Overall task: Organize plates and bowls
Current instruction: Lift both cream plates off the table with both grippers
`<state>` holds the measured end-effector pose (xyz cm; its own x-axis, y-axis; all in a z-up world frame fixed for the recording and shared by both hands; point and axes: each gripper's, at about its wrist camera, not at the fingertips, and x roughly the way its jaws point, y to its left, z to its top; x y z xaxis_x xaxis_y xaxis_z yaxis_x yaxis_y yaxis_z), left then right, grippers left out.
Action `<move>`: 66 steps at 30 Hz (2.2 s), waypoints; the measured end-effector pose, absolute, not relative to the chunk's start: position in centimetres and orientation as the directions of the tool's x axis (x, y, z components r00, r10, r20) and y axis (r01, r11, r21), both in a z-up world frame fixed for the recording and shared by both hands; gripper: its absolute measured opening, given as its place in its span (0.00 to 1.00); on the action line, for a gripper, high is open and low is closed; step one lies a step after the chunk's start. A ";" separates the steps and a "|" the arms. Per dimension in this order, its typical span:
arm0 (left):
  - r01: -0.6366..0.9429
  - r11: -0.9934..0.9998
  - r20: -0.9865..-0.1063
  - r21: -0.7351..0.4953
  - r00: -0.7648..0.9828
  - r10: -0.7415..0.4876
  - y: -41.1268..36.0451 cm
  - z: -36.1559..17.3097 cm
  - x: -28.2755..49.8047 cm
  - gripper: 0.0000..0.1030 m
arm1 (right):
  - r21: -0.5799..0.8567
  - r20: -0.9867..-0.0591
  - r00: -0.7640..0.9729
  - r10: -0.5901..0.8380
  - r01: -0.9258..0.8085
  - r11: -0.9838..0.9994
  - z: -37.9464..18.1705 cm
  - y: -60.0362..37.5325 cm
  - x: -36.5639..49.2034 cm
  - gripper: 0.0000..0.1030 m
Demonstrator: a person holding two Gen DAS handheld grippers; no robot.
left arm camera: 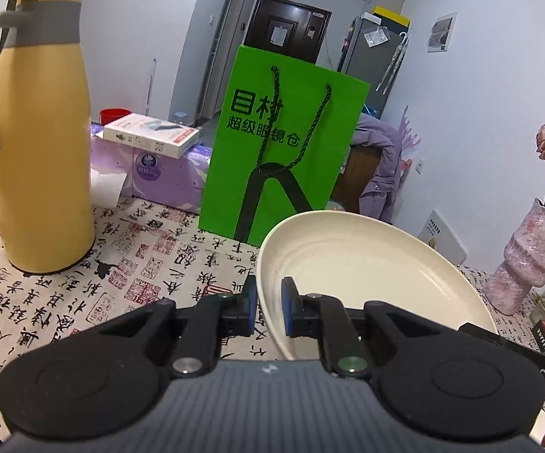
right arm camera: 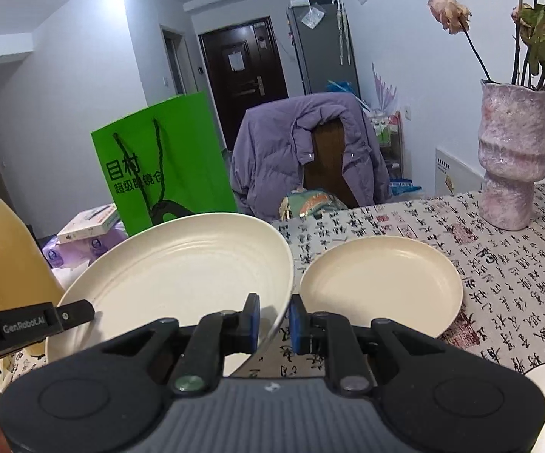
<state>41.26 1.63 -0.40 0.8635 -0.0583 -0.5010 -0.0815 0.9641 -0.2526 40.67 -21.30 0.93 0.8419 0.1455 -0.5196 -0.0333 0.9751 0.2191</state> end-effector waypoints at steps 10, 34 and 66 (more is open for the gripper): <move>-0.048 0.977 -0.426 -0.207 0.903 -0.046 -0.5 1.6 38.3 0.12 | 0.257 -0.484 0.859 0.167 -0.043 0.965 1.9 -23.2 38.3 0.15; -0.062 0.985 -0.366 -0.160 0.930 -0.001 -2.1 4.9 31.2 0.12 | 0.294 -0.406 0.892 0.198 -0.077 0.953 5.3 -24.9 32.1 0.15; -0.060 0.986 -0.295 -0.154 0.956 0.012 -1.9 8.2 21.3 0.12 | 0.272 -0.368 0.906 0.209 -0.110 0.956 8.0 -24.6 22.8 0.15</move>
<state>21.31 -1.90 8.21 0.9555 0.0125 -0.2947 -0.0604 0.9862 -0.1542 22.78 -24.65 8.01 0.9062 0.2089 -0.3675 -0.1100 0.9560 0.2721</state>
